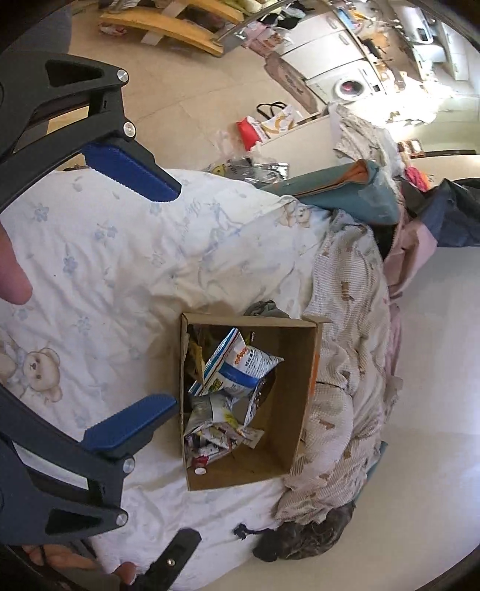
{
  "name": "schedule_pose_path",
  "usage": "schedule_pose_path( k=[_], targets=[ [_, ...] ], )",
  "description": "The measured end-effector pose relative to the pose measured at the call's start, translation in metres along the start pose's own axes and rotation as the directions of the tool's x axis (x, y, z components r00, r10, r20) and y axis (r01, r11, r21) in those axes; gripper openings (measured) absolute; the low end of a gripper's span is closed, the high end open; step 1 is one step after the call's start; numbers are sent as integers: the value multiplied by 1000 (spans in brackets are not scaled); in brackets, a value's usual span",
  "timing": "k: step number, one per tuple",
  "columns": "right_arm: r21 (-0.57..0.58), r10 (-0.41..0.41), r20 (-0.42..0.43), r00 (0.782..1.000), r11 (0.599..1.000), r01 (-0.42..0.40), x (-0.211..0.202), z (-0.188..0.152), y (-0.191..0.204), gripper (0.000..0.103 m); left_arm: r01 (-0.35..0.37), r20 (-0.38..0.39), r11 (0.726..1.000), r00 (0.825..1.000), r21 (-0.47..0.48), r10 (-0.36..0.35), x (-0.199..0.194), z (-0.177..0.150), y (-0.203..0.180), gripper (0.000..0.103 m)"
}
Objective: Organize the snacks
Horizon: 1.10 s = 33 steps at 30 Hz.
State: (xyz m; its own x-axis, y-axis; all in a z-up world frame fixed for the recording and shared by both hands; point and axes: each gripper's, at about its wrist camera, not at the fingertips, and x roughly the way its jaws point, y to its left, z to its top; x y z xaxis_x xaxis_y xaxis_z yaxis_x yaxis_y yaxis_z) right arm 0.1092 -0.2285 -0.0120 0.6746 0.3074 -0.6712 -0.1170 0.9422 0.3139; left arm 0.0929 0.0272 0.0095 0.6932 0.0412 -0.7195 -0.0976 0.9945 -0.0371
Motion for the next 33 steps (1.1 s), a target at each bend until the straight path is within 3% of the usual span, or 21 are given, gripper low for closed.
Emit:
schedule_pose_path(
  k=[5,11,20,33],
  targets=[
    [-67,-35,49,998,997,38,-13,-10,9,103,25,56,1000,998,-14,-24,-15,-6,-2,103],
    [-47,-71,117,991,996,77,-24,-15,6,103,19,133,998,991,63,-27,-23,-10,-23,103],
    [-76,-85,95,992,993,92,-8,-18,13,103,44,65,999,997,6,-44,-4,-10,-22,103],
    [-108,-99,91,991,988,108,0,-19,21,103,56,65,998,996,-4,-56,-6,-12,-21,103]
  ],
)
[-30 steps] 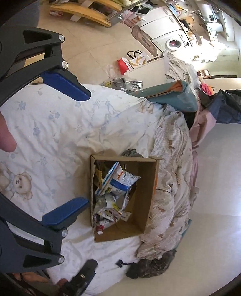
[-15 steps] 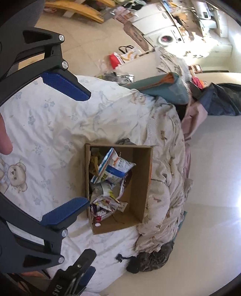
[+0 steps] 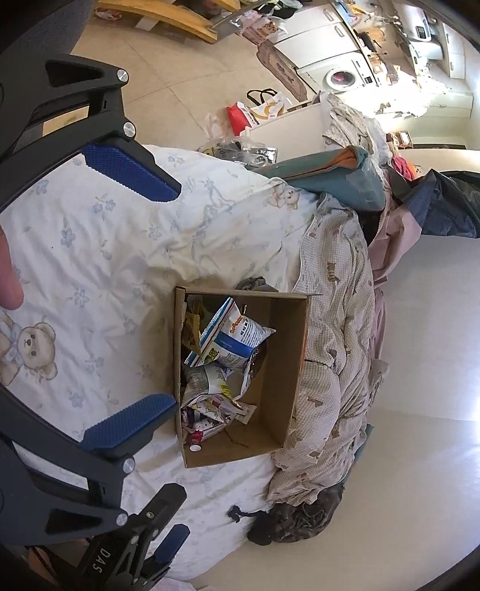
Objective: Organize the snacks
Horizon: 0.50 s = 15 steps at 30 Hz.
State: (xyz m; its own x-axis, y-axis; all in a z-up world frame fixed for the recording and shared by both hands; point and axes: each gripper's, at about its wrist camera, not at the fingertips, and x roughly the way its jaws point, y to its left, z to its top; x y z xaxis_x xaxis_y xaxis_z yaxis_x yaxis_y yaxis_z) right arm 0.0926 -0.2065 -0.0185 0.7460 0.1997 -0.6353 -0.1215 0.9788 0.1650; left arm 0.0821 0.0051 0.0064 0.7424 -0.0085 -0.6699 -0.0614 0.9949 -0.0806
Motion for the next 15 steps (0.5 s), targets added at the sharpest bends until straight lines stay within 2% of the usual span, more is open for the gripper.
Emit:
schedule_pose_path(
  k=[15],
  targets=[
    [0,-3,-2,1000,1000,3,2,1,-1,103,-1,0,1000,1000,-7,1,-1,0,2,103]
  ],
)
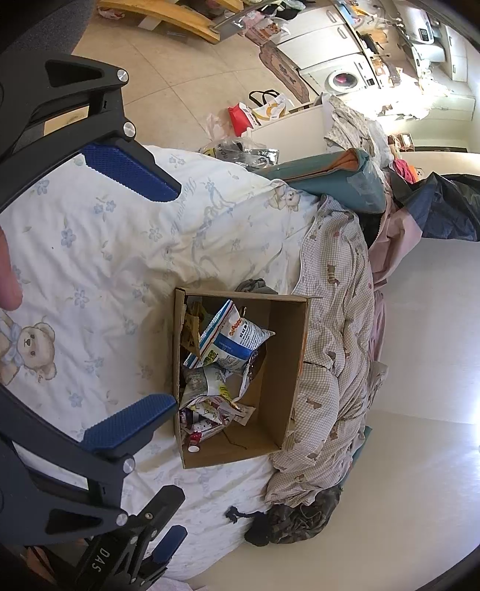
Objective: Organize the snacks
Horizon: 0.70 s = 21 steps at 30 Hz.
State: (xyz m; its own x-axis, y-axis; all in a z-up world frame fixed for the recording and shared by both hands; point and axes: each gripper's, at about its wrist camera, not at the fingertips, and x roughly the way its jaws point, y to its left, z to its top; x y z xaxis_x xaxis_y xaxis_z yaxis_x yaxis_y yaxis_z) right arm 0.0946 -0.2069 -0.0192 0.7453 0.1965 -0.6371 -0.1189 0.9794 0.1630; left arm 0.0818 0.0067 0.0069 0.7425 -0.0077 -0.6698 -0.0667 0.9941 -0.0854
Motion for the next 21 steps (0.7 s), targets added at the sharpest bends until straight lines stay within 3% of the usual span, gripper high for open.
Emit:
schedule_pose_path(
  k=[21],
  targets=[
    [31,-12,-2,1000,999,12,-1,4,-9,103,-14,-12,999,1000,-43,14,1,1,11,103]
  ],
)
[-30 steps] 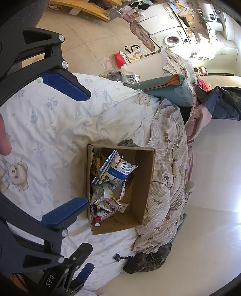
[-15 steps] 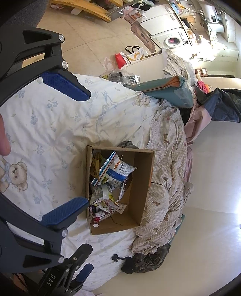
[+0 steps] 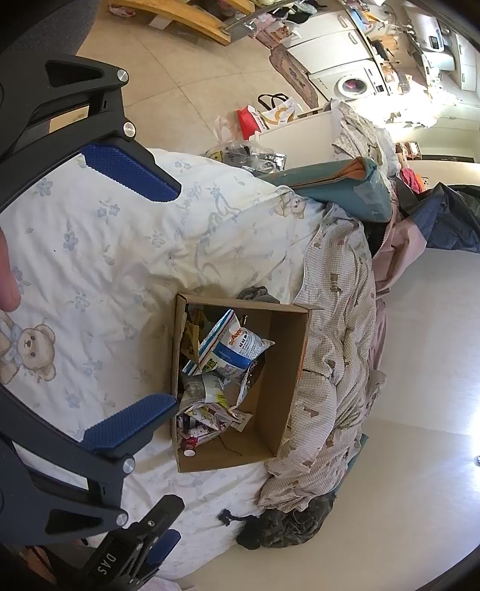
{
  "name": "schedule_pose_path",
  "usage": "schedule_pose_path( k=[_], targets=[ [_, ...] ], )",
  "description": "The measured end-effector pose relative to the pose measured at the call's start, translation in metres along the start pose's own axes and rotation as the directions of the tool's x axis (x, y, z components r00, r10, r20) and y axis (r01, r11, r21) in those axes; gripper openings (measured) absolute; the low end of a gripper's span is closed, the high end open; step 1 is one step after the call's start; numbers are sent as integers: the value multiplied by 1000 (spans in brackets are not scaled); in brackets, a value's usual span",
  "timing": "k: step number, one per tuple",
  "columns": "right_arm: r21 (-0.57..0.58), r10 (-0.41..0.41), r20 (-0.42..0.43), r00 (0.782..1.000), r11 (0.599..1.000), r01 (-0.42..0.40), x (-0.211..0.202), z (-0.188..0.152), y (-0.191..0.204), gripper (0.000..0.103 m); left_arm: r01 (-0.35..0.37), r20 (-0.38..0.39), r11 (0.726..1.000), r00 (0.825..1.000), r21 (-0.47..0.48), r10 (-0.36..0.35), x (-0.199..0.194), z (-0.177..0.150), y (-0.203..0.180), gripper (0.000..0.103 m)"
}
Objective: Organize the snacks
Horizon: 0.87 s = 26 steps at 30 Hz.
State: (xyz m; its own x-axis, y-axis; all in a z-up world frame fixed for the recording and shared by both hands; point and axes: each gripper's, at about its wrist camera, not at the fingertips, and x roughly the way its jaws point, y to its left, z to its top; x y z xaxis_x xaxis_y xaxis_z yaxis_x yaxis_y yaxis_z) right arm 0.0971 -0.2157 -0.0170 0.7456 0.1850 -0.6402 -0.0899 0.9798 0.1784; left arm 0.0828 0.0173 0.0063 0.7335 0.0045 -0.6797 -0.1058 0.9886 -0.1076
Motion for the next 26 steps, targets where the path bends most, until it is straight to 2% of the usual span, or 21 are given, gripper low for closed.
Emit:
schedule_pose_path(
  k=[26],
  targets=[
    [21,15,16,1000,1000,-16,0,2,0,103,19,-3,1000,1000,0,-19,3,1,-6,103]
  ],
)
